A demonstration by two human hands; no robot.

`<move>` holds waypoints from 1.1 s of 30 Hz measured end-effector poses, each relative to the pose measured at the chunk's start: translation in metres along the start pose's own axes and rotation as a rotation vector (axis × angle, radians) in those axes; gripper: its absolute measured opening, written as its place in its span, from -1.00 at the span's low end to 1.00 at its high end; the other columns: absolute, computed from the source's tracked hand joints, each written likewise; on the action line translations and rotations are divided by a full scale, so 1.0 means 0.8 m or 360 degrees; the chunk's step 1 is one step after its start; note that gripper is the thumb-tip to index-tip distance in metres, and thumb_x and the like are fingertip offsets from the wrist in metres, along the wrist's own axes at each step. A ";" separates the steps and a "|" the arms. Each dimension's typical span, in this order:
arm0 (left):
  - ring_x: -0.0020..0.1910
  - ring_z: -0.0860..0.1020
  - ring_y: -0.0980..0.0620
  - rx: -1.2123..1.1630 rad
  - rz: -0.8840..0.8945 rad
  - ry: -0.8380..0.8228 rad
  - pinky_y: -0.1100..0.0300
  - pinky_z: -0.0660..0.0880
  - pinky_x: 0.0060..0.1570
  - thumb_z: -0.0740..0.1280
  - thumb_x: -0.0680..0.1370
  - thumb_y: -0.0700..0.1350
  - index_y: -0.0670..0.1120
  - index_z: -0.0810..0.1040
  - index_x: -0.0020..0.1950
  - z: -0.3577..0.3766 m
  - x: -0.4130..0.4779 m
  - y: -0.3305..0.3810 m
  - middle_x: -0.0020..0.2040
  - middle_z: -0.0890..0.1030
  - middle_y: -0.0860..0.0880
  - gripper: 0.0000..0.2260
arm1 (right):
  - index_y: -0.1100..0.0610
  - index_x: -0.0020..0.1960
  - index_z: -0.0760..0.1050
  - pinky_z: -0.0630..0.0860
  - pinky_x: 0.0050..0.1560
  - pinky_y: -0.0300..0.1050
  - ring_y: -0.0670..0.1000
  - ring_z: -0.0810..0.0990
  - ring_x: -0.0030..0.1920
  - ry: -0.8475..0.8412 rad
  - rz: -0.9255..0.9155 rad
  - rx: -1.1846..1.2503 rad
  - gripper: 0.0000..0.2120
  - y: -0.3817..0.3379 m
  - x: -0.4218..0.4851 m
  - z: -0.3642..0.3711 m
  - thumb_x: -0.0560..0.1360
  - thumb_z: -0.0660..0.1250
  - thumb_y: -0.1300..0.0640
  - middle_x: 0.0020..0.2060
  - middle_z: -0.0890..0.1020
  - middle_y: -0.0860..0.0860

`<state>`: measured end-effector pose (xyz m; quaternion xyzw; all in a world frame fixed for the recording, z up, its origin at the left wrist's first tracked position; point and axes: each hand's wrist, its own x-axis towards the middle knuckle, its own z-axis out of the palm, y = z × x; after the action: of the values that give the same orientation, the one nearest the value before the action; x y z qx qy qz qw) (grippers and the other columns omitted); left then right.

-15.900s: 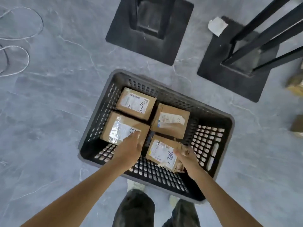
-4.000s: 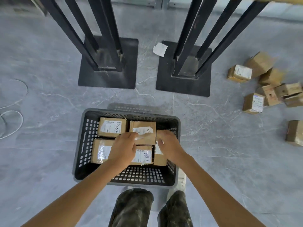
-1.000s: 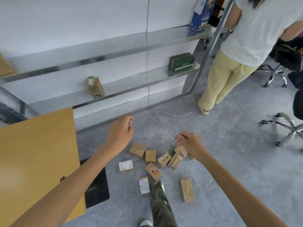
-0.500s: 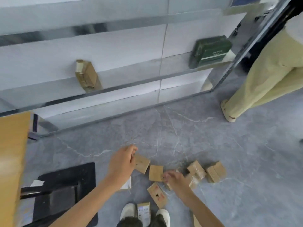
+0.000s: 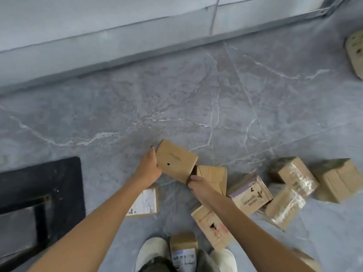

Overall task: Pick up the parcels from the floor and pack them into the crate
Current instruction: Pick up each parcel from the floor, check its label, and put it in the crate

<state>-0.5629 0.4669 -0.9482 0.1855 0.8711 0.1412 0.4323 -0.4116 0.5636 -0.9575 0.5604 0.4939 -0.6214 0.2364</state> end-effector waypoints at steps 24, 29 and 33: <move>-0.07 0.60 -0.17 -0.1167 0.0066 0.0638 -0.11 0.54 0.07 0.11 0.49 -0.35 -0.07 0.46 -0.09 -0.454 -0.469 0.378 -0.14 0.59 -0.13 -0.77 | 0.17 -0.04 0.41 0.48 0.22 0.03 0.07 0.49 0.16 0.0199 -0.0955 0.0518 -0.88 -0.348 -0.658 -0.206 0.62 0.12 0.24 0.09 0.45 0.16; 0.01 0.60 -0.22 -0.1274 0.0258 0.0739 -0.16 0.54 0.07 0.09 0.48 -0.27 0.01 0.50 0.01 -0.573 -0.625 0.460 -0.08 0.60 -0.15 -0.72 | 0.23 -0.05 0.37 0.59 0.10 0.01 0.06 0.52 -0.01 0.0181 -0.1325 0.0550 -0.83 -0.423 -0.851 -0.229 0.63 0.16 0.13 -0.12 0.47 0.18; -0.03 0.60 -0.19 -0.1370 0.0411 0.0895 -0.17 0.54 0.09 0.15 0.51 -0.24 -0.02 0.51 -0.04 -0.631 -0.736 0.492 -0.11 0.61 -0.11 -0.81 | 0.20 -0.13 0.36 0.64 -0.06 -0.03 0.05 0.50 -0.11 0.0191 -0.1464 0.0561 -0.73 -0.466 -0.969 -0.225 0.59 0.22 0.00 -0.15 0.46 0.16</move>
<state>-0.5622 0.5127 -0.0799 0.0521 0.7868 0.5823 0.1980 -0.4423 0.6696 -0.0858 0.3506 0.5902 -0.7019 -0.1897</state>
